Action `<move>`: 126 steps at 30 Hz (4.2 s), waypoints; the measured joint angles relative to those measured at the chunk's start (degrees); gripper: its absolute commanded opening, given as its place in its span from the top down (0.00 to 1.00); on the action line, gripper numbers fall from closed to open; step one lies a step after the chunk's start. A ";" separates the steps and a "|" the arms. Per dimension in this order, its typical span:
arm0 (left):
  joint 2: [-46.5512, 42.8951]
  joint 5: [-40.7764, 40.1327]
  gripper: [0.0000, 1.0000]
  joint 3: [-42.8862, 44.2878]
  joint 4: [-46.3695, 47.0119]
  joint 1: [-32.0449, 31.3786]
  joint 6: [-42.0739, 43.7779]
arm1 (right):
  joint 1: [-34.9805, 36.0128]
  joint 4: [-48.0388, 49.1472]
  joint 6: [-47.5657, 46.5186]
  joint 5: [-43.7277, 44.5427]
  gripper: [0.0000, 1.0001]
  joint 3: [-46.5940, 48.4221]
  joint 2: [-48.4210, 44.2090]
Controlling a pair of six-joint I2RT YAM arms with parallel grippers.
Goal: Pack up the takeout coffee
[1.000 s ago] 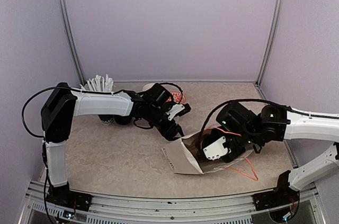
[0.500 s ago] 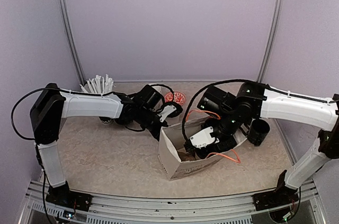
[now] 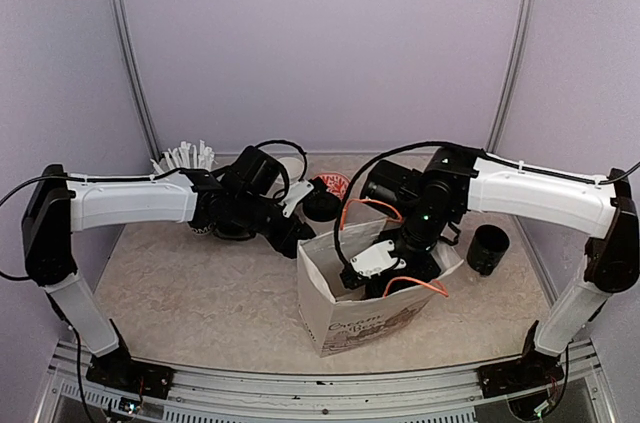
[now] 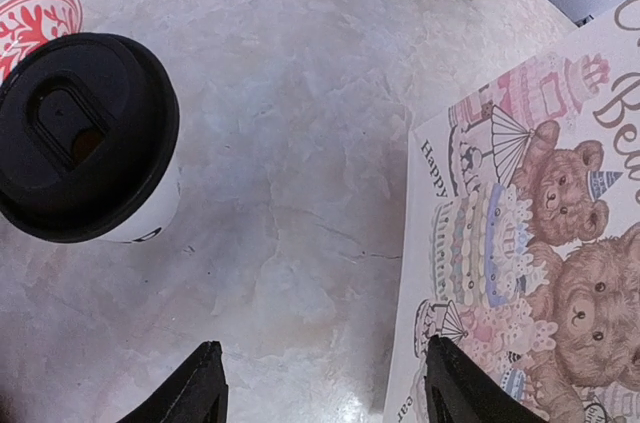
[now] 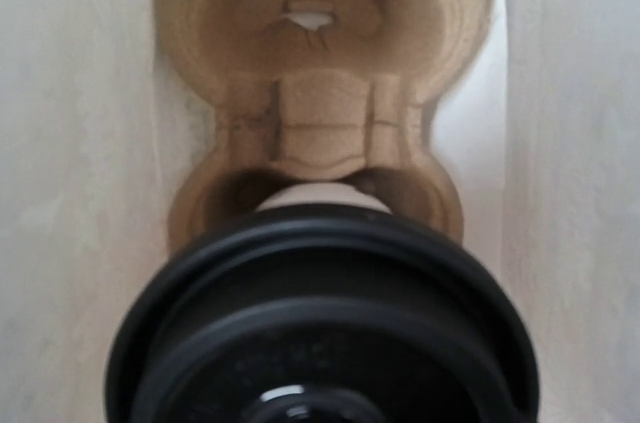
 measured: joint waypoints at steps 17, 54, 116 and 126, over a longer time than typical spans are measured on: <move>-3.13 -2.40 0.32 -0.02 -0.13 0.02 -3.13 | -1.31 2.29 -1.55 -3.76 0.39 -1.20 1.55; -15.52 9.03 0.24 7.21 -4.39 -3.76 2.05 | -1.31 -7.02 2.71 -6.56 0.01 12.50 4.87; -6.71 2.51 0.60 11.91 -1.86 -0.44 0.22 | -1.31 -6.97 -0.42 -5.42 0.04 23.82 1.36; -5.86 3.89 0.68 13.29 -1.57 -0.44 0.48 | -1.31 -6.01 -1.20 -2.32 0.04 27.02 0.17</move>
